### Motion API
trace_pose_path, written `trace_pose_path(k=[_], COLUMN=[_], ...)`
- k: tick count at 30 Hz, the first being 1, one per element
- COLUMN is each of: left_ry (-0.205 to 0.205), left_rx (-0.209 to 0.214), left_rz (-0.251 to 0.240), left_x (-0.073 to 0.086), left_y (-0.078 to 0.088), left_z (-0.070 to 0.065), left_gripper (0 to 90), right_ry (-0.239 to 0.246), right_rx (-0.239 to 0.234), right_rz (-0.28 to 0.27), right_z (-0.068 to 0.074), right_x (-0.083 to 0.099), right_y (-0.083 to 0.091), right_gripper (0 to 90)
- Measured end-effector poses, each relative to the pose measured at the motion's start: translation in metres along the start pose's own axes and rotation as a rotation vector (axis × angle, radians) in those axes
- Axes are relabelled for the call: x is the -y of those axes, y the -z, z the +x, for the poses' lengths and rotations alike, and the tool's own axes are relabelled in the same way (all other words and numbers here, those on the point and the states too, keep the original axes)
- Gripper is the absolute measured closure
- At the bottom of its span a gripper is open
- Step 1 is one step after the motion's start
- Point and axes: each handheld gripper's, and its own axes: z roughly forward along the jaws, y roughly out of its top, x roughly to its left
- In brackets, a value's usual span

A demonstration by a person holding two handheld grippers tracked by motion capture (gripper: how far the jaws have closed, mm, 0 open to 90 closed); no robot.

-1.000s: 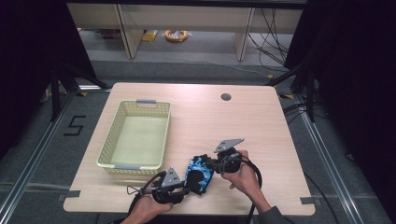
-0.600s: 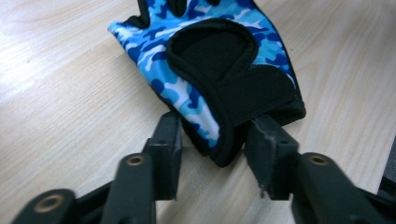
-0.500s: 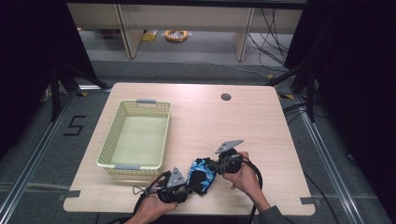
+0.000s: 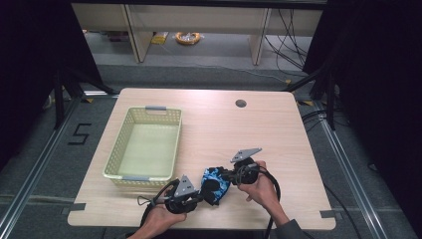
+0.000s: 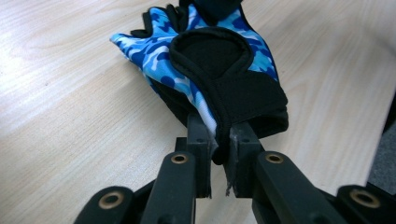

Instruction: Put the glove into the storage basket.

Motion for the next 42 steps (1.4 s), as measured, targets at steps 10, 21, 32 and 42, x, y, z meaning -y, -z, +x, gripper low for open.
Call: trace_pose_path(k=[10, 21, 32, 42], left_ry=[-0.009, 0.042, 0.084, 0.152], left_rx=[-0.01, -0.056, -0.114, -0.16], left_rz=[-0.026, -0.06, -0.071, -0.078], left_x=[-0.018, -0.036, -0.044, -0.035], left_y=[0.03, 0.074, 0.113, 0.135], left_z=[0.005, 0.029, 0.058, 0.086], left_gripper=[81.1, 80.9, 80.5, 80.3], right_ry=[0.029, 0.092, 0.144, 0.173], right_rx=[-0.006, 0.003, -0.036, -0.069], right_rz=[-0.06, -0.099, -0.103, -0.097], right_z=[0.009, 0.027, 0.04, 0.051], right_x=[-0.025, -0.076, -0.133, -0.175], right_y=[0.013, 0.018, 0.007, -0.021], right_gripper=[83.5, 83.5, 83.5, 83.5])
